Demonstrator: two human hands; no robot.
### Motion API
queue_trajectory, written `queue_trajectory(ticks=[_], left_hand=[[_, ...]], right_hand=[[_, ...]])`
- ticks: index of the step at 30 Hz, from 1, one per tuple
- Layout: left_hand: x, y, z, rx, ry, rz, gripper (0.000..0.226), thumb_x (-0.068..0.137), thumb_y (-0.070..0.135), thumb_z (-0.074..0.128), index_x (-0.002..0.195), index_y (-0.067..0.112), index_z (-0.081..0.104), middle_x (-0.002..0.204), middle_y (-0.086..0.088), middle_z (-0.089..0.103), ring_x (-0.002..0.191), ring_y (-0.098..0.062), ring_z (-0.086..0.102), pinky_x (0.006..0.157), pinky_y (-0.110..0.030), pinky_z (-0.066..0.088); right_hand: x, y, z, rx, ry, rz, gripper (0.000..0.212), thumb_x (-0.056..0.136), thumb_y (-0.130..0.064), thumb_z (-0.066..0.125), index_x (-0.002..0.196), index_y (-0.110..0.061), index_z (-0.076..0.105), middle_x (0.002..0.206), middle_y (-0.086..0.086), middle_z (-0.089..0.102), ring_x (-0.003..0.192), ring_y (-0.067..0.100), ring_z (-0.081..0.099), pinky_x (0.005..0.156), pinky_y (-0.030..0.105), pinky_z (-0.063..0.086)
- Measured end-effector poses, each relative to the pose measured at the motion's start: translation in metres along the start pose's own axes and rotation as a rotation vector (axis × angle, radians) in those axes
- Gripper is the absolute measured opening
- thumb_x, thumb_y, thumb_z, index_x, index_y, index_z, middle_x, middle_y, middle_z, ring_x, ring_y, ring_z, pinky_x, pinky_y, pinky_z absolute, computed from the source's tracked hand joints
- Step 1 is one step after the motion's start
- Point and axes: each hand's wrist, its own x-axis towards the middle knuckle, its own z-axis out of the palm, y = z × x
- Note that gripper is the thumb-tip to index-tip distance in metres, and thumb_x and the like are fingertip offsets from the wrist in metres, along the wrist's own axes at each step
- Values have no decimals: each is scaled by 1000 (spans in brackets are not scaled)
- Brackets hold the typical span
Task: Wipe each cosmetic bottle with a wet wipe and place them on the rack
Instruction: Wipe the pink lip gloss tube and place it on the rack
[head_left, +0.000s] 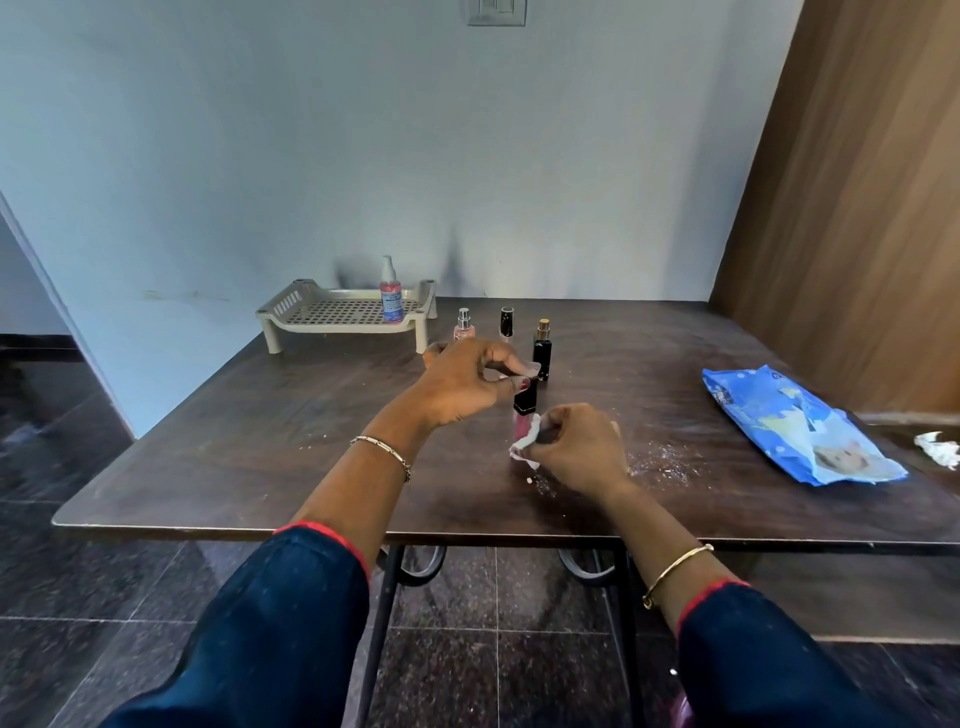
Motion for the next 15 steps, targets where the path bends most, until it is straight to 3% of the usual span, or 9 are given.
queue_trajectory(ticks=[3,6,10,15], left_hand=[[-1,-3,-1,-142,-80,20,21,86,16,66,100,30,71,101,29,67,104,16,56,112,-33,29],[-2,-2,-1,-279,-93,14,25,88,2,60,107,15,69,108,7,70,104,3,62,101,-22,45],[-5,-8,-2,-338,-53,2,27,90,0,55,111,13,66,108,6,69,106,0,62,96,-17,45],[-10,-20,-6,-295,13,20,32,89,-5,53,106,15,71,112,8,67,110,-2,59,102,-20,42]], right_hand=[[1,1,1,253,-40,5,16,69,-33,80,77,-21,73,73,-11,73,74,6,69,81,41,55],[3,-10,-8,558,-44,5,13,78,-11,75,88,-19,75,85,-4,75,82,8,70,80,32,56],[2,-25,-21,812,-124,21,32,81,15,57,98,-7,71,78,-1,71,63,-5,62,61,10,46],[8,-31,-20,1023,-192,208,36,83,18,44,95,-1,72,93,10,71,78,12,66,71,17,57]])
